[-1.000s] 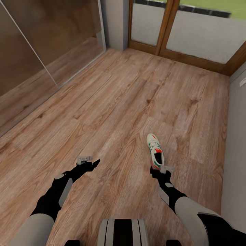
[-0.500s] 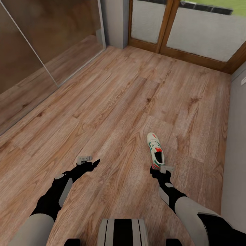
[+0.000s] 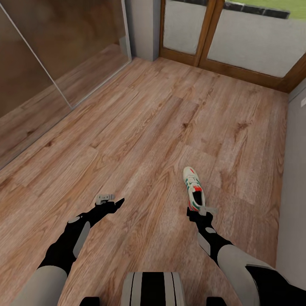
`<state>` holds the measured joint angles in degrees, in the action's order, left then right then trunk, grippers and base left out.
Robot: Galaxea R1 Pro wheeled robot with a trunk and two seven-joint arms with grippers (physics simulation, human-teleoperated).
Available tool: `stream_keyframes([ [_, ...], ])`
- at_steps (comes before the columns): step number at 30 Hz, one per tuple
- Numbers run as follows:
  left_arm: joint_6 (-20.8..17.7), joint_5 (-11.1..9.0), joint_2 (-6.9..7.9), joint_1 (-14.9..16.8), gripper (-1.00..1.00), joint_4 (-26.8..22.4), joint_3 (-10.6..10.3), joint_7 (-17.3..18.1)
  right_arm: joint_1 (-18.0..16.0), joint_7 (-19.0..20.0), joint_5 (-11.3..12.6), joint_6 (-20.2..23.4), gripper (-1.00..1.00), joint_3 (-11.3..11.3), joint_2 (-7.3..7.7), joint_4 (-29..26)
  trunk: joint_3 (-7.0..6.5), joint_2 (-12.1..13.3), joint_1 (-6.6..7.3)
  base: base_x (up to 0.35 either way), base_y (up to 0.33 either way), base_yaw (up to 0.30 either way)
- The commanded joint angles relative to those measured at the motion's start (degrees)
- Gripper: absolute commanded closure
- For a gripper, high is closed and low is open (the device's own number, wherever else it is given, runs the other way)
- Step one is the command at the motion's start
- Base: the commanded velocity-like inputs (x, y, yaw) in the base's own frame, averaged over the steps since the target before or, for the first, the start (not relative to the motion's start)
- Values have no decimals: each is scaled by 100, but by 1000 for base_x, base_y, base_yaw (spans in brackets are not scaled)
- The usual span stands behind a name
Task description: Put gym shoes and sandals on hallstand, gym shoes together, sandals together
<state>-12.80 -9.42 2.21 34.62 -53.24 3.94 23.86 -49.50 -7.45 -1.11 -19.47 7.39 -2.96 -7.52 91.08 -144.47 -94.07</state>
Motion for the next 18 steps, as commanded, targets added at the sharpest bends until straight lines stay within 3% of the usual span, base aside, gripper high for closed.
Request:
stream_keyframes([
  [1, -56, -60, -1, 1, -100, -3, 10, 22, -4, -2, -12, -21, -100, 34, -3, 3, 3, -1, 0, 50, 0, 0],
  [18, -56, -60, -1, 1, -100, -5, 10, 22, 0, -2, -12, -21, -100, 34, -3, 2, 3, -1, 0, 27, 0, 0],
])
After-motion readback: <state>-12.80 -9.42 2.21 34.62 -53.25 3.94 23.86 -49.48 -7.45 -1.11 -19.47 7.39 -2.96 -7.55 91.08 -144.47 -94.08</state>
